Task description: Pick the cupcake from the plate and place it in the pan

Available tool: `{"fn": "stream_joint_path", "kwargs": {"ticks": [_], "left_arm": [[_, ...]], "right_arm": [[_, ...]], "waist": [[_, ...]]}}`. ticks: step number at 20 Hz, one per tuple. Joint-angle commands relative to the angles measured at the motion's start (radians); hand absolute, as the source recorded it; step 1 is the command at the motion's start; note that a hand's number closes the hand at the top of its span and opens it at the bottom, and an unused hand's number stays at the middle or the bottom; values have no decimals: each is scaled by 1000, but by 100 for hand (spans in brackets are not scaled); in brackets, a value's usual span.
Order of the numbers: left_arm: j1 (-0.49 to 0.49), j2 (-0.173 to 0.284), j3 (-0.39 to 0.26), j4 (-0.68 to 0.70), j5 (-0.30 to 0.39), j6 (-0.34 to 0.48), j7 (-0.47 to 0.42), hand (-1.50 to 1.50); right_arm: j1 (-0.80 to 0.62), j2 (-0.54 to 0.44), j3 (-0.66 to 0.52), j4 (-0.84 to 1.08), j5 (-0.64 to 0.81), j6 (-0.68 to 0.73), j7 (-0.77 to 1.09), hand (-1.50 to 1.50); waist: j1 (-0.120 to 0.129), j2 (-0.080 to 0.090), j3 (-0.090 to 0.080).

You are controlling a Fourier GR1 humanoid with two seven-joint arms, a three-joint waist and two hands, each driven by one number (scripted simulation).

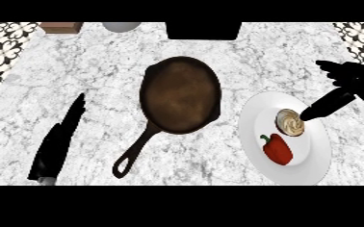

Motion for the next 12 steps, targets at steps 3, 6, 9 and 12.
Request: {"fn": "stream_joint_path", "kwargs": {"ticks": [3,6,9,12], "left_arm": [[32,-19,19,13,-12,-18,-36,0],[23,-22,-6,-57,-50,4,42,0],[-3,-22,37,12,-29,-49,11,0],[-2,-36,60,26,-30,-51,-8,0]], "right_arm": [[-15,6,27,58,-17,125,81,-150],[-122,105,89,150,30,84,138,-150],[-88,89,64,153,12,132,105,-150],[-81,117,90,193,59,119,70,-150]], "waist": [[-8,-1,0],[6,1,1],[-10,0,0],[-8,0,0]]}}
